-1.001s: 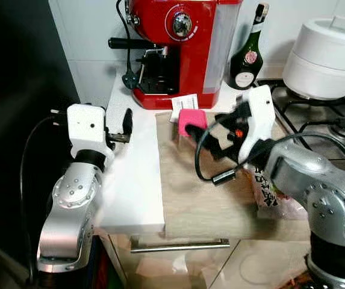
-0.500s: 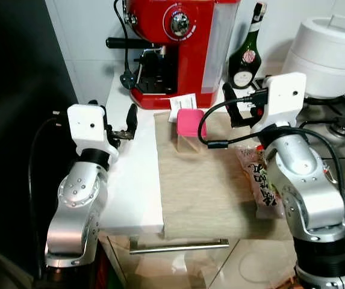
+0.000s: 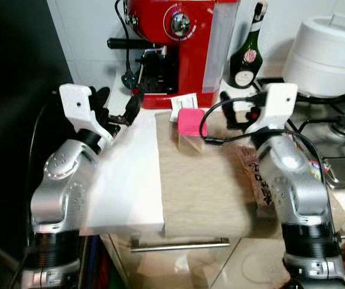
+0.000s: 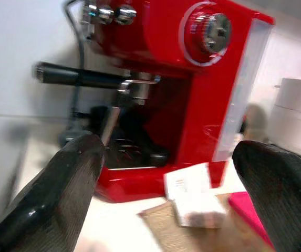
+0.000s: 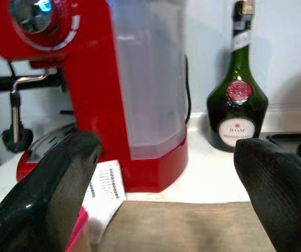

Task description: Restocking fridge

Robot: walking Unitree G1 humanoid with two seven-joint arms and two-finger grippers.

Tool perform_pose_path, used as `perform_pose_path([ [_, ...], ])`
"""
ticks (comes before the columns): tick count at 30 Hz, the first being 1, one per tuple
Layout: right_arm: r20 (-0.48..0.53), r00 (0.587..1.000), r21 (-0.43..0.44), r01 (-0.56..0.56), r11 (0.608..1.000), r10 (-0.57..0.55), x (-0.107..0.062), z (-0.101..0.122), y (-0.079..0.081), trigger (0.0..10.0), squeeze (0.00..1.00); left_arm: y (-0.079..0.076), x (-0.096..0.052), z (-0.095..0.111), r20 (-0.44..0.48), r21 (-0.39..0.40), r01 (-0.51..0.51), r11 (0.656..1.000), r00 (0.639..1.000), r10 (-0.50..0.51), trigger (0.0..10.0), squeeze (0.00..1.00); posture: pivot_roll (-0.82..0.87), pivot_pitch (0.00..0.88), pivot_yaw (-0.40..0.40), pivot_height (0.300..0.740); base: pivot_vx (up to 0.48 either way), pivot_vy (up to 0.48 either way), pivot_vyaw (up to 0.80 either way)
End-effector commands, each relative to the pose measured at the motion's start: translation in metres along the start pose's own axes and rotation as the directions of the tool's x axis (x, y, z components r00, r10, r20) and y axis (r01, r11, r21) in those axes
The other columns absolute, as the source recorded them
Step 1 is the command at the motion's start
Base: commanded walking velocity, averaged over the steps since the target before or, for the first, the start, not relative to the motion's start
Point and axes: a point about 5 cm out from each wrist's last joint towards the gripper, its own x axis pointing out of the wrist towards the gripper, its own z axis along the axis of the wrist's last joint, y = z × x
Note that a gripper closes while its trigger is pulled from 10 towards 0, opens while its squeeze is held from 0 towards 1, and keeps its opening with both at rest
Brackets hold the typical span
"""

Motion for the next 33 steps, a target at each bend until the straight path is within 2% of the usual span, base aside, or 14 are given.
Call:
perform_pose_path([
  [1, -0.007, 1.000, 0.043, 0.010, 0.999, -0.010, 0.001, 0.002, 0.000, 10.0, 0.00, -0.004, 0.004, 0.003, -0.006, -0.014, 0.033, 0.999, 0.999, -0.033, 10.0, 0.00, -0.09, 0.000, 0.057, 0.740, 0.000, 0.000, 0.00],
  [3, -0.015, 1.000, 0.063, 0.009, 0.998, -0.008, -0.002, 0.001, 0.000, 10.0, 0.00, -0.003, 0.004, 0.000, -0.019, -0.046, 0.034, 0.998, 0.999, -0.035, 10.0, 0.00, -0.09, 0.000, 0.055, 0.740, 0.000, 0.000, 0.00],
  [4, -0.032, 0.999, 0.068, 0.006, 0.998, -0.003, -0.010, 0.001, -0.002, 10.0, 0.00, -0.003, 0.001, -0.002, -0.034, -0.049, 0.023, 0.999, 0.999, -0.025, 10.0, 0.00, -0.09, 0.000, 0.054, 0.740, 0.000, 0.000, 0.00],
  [6, -0.039, 0.999, 0.071, 0.006, 0.997, -0.003, -0.014, 0.001, -0.003, 10.0, 0.00, -0.003, 0.000, -0.002, -0.041, -0.042, 0.019, 0.999, 0.999, -0.020, 10.0, 0.00, -0.09, 0.000, 0.055, 0.740, 0.000, 0.000, 0.00],
  [7, -0.038, 0.999, 0.037, 0.020, 0.999, -0.018, -0.019, 0.002, -0.012, 10.0, 0.00, -0.005, -0.005, -0.001, -0.045, 0.016, 0.018, 1.000, 0.999, -0.017, 10.0, 0.00, -0.10, 0.000, 0.058, 0.740, 0.000, 0.000, 0.00],
  [8, -0.036, 0.999, 0.026, 0.027, 0.999, -0.026, -0.020, 0.003, -0.015, 10.0, 0.00, -0.006, -0.006, -0.001, -0.044, 0.034, 0.020, 0.999, 0.999, -0.018, 10.0, 0.00, -0.10, 0.000, 0.059, 0.740, 0.000, 0.000, 0.00],
  [9, -0.035, 0.999, 0.019, 0.032, 0.999, -0.031, -0.020, 0.003, -0.017, 10.0, 0.00, -0.006, -0.007, -0.001, -0.043, 0.044, 0.021, 0.999, 0.999, -0.019, 10.0, 0.00, -0.10, 0.000, 0.059, 0.740, 0.000, 0.000, 0.00],
  [12, 0.007, 0.997, -0.054, 0.081, 0.995, -0.080, -0.017, 0.006, -0.021, 10.0, 0.00, -0.013, -0.013, -0.004, -0.034, 0.168, 0.003, 0.986, 0.999, 0.003, 10.0, 0.00, -0.10, 0.000, 0.056, 0.740, 0.000, 0.000, 0.00],
  [15, 0.061, 0.996, -0.148, 0.080, 0.986, -0.072, -0.017, 0.009, -0.011, 10.0, 0.00, -0.020, -0.020, -0.006, -0.003, 0.227, -0.034, 0.973, 0.999, 0.035, 10.0, 0.00, -0.09, 0.000, 0.048, 0.740, 0.000, 0.000, 0.00],
  [16, 0.071, 0.995, -0.159, 0.077, 0.984, -0.066, -0.018, 0.010, -0.007, 10.0, 0.00, -0.021, -0.022, -0.005, 0.012, 0.234, -0.051, 0.971, 0.999, 0.049, 10.0, 0.00, -0.08, 0.000, 0.043, 0.740, 0.000, 0.000, 0.00],
  [17, 0.084, 0.995, -0.188, 0.064, 0.980, -0.049, -0.020, 0.007, 0.004, 10.0, 0.00, -0.025, -0.026, -0.004, 0.050, 0.237, -0.093, 0.967, 0.995, 0.084, 10.0, 0.00, -0.08, 0.000, 0.038, 0.740, 0.000, 0.000, 0.00],
  [19, 0.084, 0.996, -0.203, 0.046, 0.978, -0.029, -0.021, 0.004, 0.011, 10.0, 0.00, -0.027, -0.027, -0.004, 0.067, 0.231, -0.123, 0.965, 0.992, 0.110, 10.0, 0.00, -0.07, 0.000, 0.028, 0.740, 0.000, 0.000, 0.00],
  [23, 0.084, 0.995, -0.218, -0.035, 0.975, 0.055, -0.016, -0.001, 0.031, 10.0, 0.00, -0.028, -0.026, -0.007, 0.061, 0.239, -0.158, 0.958, 0.987, 0.148, 10.0, 0.00, -0.05, 0.000, 0.013, 0.740, 0.000, 0.000, 0.00],
  [33, 0.102, 0.990, -0.196, -0.080, 0.977, 0.101, -0.010, 0.000, 0.044, 10.0, 0.00, -0.022, -0.026, -0.005, 0.084, 0.252, -0.219, 0.942, 0.975, 0.205, 10.0, 0.00, -0.05, 0.000, 0.014, 0.740, -0.084, 0.000, 0.00],
])
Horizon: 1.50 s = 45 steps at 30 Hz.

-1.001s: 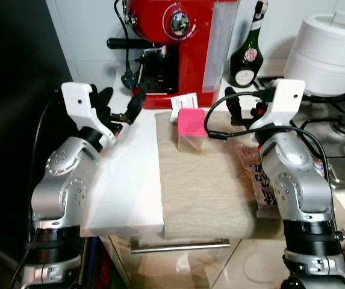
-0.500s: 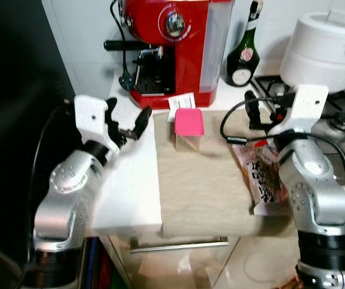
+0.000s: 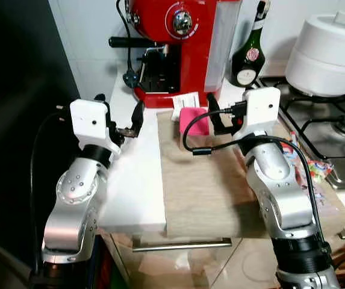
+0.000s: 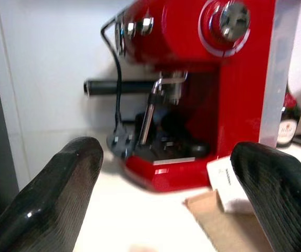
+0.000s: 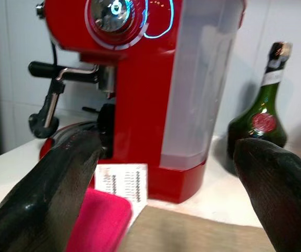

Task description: Restocking fridge

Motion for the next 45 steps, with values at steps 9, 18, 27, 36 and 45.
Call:
perform_pose_path([
  [9, -0.025, 0.996, 0.171, -0.076, 0.982, 0.081, 0.000, 0.004, 0.015, 10.0, 0.00, 0.002, -0.001, -0.003, -0.014, 0.019, -0.028, 0.999, 0.999, 0.029, 10.0, 0.00, -0.06, 0.000, 0.019, 0.740, 0.000, 0.000, 0.00],
  [18, -0.059, 0.987, 0.188, -0.137, 0.973, 0.150, -0.009, 0.007, 0.020, 10.0, 0.00, 0.001, -0.003, -0.004, -0.020, 0.018, -0.029, 0.999, 0.999, 0.030, 10.0, 0.00, -0.06, 0.000, 0.018, 0.740, 0.000, 0.000, 0.00],
  [27, -0.162, 0.952, 0.176, -0.230, 0.957, 0.258, -0.036, -0.009, 0.019, 10.0, 0.00, -0.006, -0.021, -0.010, -0.060, 0.004, -0.020, 1.000, 0.998, 0.021, 10.0, 0.00, -0.06, 0.000, 0.019, 0.740, 0.000, 0.000, 0.00],
  [36, -0.269, 0.879, 0.293, -0.314, 0.903, 0.393, -0.034, -0.020, 0.034, 10.0, 0.00, -0.007, -0.019, -0.009, -0.053, 0.000, -0.027, 1.000, 0.998, 0.027, 10.0, 0.00, -0.05, 0.000, 0.015, 0.740, 0.000, 0.000, 0.00],
  [45, -0.290, 0.909, 0.087, -0.287, 0.954, 0.300, -0.072, -0.024, -0.002, 10.0, 0.00, 0.009, -0.036, -0.019, -0.096, 0.064, -0.095, 0.993, 0.990, 0.101, 10.0, 0.00, -0.06, 0.000, -0.003, 0.740, 0.000, 0.000, 0.00],
])
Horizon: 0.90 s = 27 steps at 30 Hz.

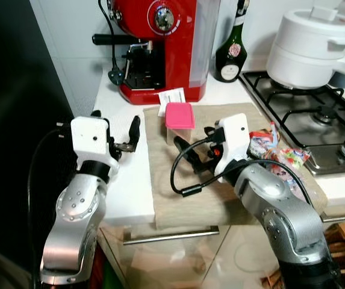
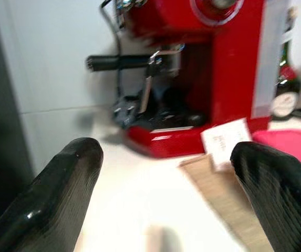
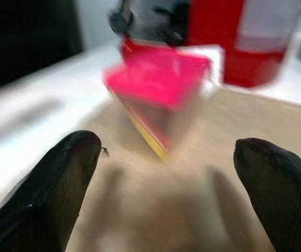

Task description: Restocking fridge

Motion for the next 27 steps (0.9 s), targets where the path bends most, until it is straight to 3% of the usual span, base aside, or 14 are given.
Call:
perform_pose_path([
  [1, 0.032, 0.999, -0.098, -0.002, 0.995, 0.006, -0.031, 0.001, -0.007, 10.0, 0.00, 0.006, -0.010, -0.004, -0.021, 0.017, -0.029, 0.999, 0.999, 0.029, 10.0, 0.00, -0.06, 0.000, -0.003, 0.740, 0.000, 0.000, 0.00],
  [3, 0.032, 0.999, -0.125, -0.027, 0.992, 0.031, -0.037, 0.002, -0.006, 10.0, 0.00, 0.005, -0.012, -0.006, -0.026, 0.014, -0.028, 0.999, 0.999, 0.029, 10.0, 0.00, -0.06, 0.000, -0.003, 0.740, 0.000, 0.000, 0.00],
  [6, 0.050, 0.997, -0.136, -0.050, 0.990, 0.057, -0.031, 0.007, -0.004, 10.0, 0.00, 0.002, -0.011, -0.006, -0.026, 0.003, -0.029, 1.000, 0.999, 0.030, 10.0, 0.00, -0.06, 0.000, -0.006, 0.740, 0.000, 0.000, 0.00],
  [10, 0.112, 0.993, -0.029, -0.037, 0.999, 0.040, 0.000, 0.021, 0.007, 10.0, 0.00, 0.001, -0.008, -0.004, -0.014, -0.005, -0.047, 0.999, 0.999, 0.047, 10.0, 0.00, -0.05, 0.000, 0.000, 0.740, 0.000, 0.000, 0.00],
  [12, 0.112, 0.993, 0.010, -0.032, 0.999, 0.031, 0.005, 0.020, 0.008, 10.0, 0.00, 0.001, -0.009, -0.004, -0.014, -0.006, -0.051, 0.999, 0.999, 0.051, 10.0, 0.00, -0.05, 0.000, 0.001, 0.740, 0.000, 0.000, 0.00],
  [13, 0.106, 0.994, 0.116, -0.003, 0.993, -0.010, 0.016, 0.016, 0.007, 10.0, 0.00, 0.002, -0.009, -0.004, -0.014, -0.006, -0.056, 0.998, 0.998, 0.056, 10.0, 0.00, -0.04, 0.000, 0.009, 0.740, 0.000, 0.000, 0.00],
  [20, 0.091, 0.996, 0.169, 0.001, 0.986, -0.016, 0.025, 0.010, 0.012, 10.0, 0.00, 0.002, -0.009, -0.002, -0.013, -0.002, -0.053, 0.999, 0.999, 0.053, 10.0, 0.00, -0.04, 0.000, 0.016, 0.740, 0.000, 0.000, 0.00],
  [21, 0.083, 0.996, 0.173, -0.001, 0.985, -0.013, 0.027, 0.009, 0.014, 10.0, 0.65, 0.002, -0.008, -0.002, -0.012, 0.000, -0.052, 0.999, 0.999, 0.052, 10.0, 0.00, -0.04, 0.000, 0.016, 0.740, 0.000, 0.000, 0.00],
  [22, 0.071, 0.997, 0.186, -0.004, 0.983, -0.009, 0.030, 0.006, 0.016, 10.0, 1.00, 0.002, -0.008, -0.002, -0.012, 0.001, -0.052, 0.999, 0.999, 0.052, 10.0, 0.00, -0.04, 0.000, 0.017, 0.740, 0.000, 0.000, 0.00],
  [27, 0.038, 0.999, 0.210, -0.024, 0.977, 0.016, 0.039, 0.000, 0.023, 10.0, 1.00, 0.002, -0.005, 0.000, 0.001, -0.004, -0.017, 1.000, 1.000, 0.017, 10.0, 0.00, -0.04, 0.000, 0.012, 0.740, 0.000, 0.000, 0.00],
])
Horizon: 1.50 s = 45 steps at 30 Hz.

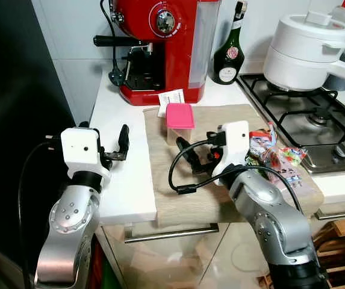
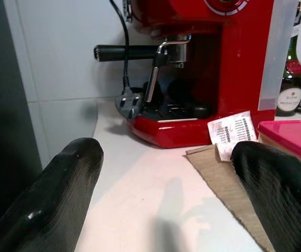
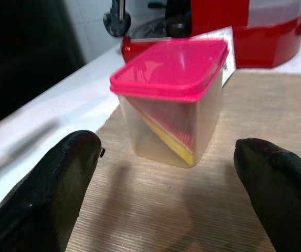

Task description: Restocking fridge

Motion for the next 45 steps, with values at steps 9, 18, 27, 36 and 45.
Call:
perform_pose_path([
  [9, 0.007, 0.999, -0.073, -0.054, 0.996, 0.054, 0.010, 0.006, 0.016, 10.0, 1.00, -0.002, 0.002, 0.005, 0.017, 0.009, 0.034, 0.999, 0.999, -0.034, 10.0, 0.00, -0.03, 0.000, 0.016, 0.740, 0.000, 0.000, 0.00],
  [18, -0.006, 1.000, -0.123, -0.008, 0.992, 0.007, 0.016, 0.003, 0.015, 10.0, 0.00, -0.001, 0.004, 0.004, 0.009, 0.017, 0.032, 0.999, 0.999, -0.032, 10.0, 0.00, -0.04, 0.000, 0.019, 0.740, 0.000, 0.000, 0.00],
  [27, 0.022, 0.997, -0.127, 0.081, 0.989, -0.079, 0.021, 0.006, 0.005, 10.0, 0.00, 0.000, 0.004, 0.004, 0.007, 0.018, 0.030, 0.999, 1.000, -0.030, 10.0, 0.00, -0.03, 0.000, 0.023, 0.740, 0.000, 0.000, 0.00],
  [36, 0.052, 0.989, -0.119, 0.142, 0.983, -0.137, 0.032, 0.007, -0.002, 10.0, 0.00, 0.000, 0.006, 0.004, 0.006, 0.018, 0.036, 0.999, 0.999, -0.036, 10.0, 0.00, -0.03, 0.000, 0.030, 0.740, 0.000, 0.000, 0.00],
  [45, 0.097, 0.969, -0.177, 0.242, 0.954, -0.228, 0.035, 0.013, -0.020, 10.0, 0.00, 0.000, 0.005, 0.004, 0.005, 0.018, 0.031, 0.999, 1.000, -0.031, 10.0, 0.00, -0.03, 0.000, 0.026, 0.740, 0.000, 0.000, 0.00],
])
